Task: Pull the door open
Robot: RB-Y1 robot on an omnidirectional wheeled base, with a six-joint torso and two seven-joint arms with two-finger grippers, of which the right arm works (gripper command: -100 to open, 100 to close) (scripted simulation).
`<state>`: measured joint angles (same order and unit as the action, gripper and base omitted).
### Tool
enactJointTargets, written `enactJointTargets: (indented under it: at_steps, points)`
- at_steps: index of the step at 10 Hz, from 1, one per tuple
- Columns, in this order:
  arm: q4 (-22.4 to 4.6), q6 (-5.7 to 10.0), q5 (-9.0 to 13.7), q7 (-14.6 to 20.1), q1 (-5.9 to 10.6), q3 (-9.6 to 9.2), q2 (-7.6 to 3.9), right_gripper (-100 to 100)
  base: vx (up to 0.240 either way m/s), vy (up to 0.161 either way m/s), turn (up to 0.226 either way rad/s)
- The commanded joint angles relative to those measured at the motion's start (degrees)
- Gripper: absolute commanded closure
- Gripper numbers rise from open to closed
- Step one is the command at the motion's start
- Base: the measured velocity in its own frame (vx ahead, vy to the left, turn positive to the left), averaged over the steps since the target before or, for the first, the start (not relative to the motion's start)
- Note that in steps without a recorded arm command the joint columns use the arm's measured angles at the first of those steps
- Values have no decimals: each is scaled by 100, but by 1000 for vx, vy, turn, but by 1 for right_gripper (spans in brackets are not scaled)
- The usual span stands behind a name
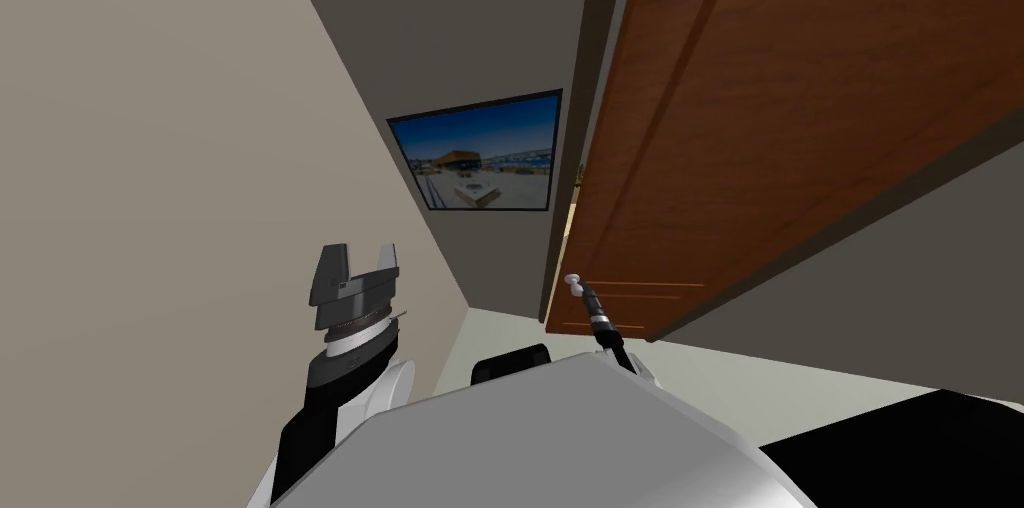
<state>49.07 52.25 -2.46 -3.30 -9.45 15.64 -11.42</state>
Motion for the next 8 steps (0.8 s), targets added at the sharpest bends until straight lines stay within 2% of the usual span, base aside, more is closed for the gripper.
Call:
enactJointTargets:
  at_steps: [1, 2, 4, 5, 6, 7, 8]
  points:
    - [25, 19, 152, 286, 55, -181, 42, 100, -64, -20, 77]
    - [25, 19, 152, 332, 55, -181, 42, 100, -38, -14, 30]
    - [-3, -8, 469, 711, 98, -354, -15, 100, -66, -11, 74]
    - [-3, -8, 469, 807, 98, -354, -15, 100, -56, -18, 30]
    - [-17, -21, 628, 985, 119, -441, -44, 100, -53, -21, 68]
    - [-17, -21, 628, 1044, 119, -441, -44, 100, -36, -18, 33]
    - [-32, -35, 788, 1243, 140, -528, -72, 100, -48, -19, 90]
